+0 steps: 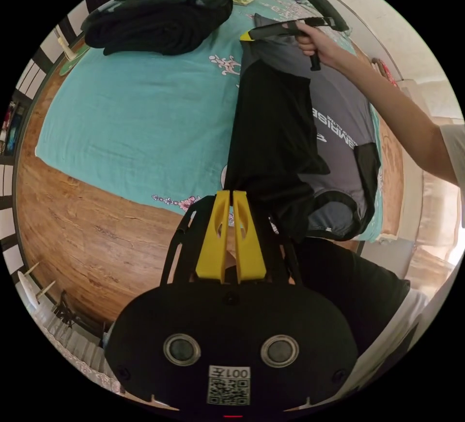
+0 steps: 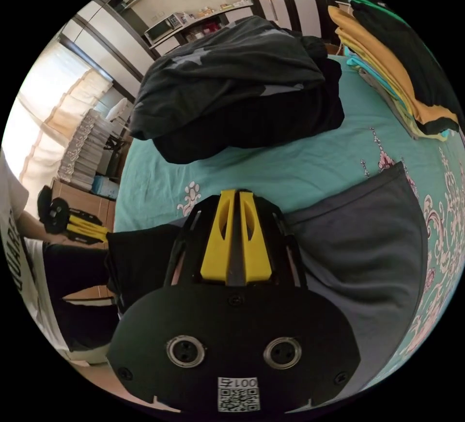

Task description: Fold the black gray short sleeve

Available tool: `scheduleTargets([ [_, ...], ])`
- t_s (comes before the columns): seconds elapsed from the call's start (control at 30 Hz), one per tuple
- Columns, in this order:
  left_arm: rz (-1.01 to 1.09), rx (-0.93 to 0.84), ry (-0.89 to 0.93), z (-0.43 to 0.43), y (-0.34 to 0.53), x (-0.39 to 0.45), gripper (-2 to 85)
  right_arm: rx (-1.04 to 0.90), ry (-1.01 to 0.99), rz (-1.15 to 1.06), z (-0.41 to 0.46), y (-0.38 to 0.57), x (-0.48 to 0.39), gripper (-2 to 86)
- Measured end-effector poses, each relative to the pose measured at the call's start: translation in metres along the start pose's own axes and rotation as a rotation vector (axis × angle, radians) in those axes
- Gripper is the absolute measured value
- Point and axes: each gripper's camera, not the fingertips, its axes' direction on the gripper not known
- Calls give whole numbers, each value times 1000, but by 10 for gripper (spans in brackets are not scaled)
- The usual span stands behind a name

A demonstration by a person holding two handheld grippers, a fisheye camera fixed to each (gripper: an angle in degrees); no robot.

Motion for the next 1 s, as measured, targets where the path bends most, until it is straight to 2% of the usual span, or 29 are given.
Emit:
scheduleTargets([
  [0.1, 12, -7, 17, -7, -10, 11, -9, 3, -58, -42, -29, 7, -4, 39],
  [0.3, 66, -36, -2, -16, -24, 42, -9, -10, 79, -2, -75, 38, -19, 54],
  [0.37, 76, -59, 0, -23, -30, 51, -9, -38, 263, 65, -83, 56, -23, 38],
  [0.5, 64, -98, -116, -48, -38, 57, -9, -10, 422, 226, -105, 100, -19, 21],
  [0.6, 115, -26, -159, -84, -64, 68, -6, 7, 659, 387, -137, 151, -17, 17],
  [0.67, 215, 93, -53, -109, -114, 90, 6, -13, 883, 535, -161, 199, -14, 24],
  [0.77, 370, 221, 177, -117, -204, 126, 29, -61, 986, 710, -190, 265, -1, 47],
  [0.83, 414, 274, 232, -108, -268, 142, 28, -60, 985, 812, -208, 303, 11, 71],
  [0.9, 334, 269, 185, -88, -334, 149, 23, -43, 997, 910, -223, 340, 23, 90],
  [0.97, 104, 130, 153, -57, -407, 151, 18, 23, 923, 1044, -238, 387, 41, 106],
  [1.0, 91, 100, 165, -50, -420, 154, 18, 42, 879, 1069, -241, 398, 46, 108],
])
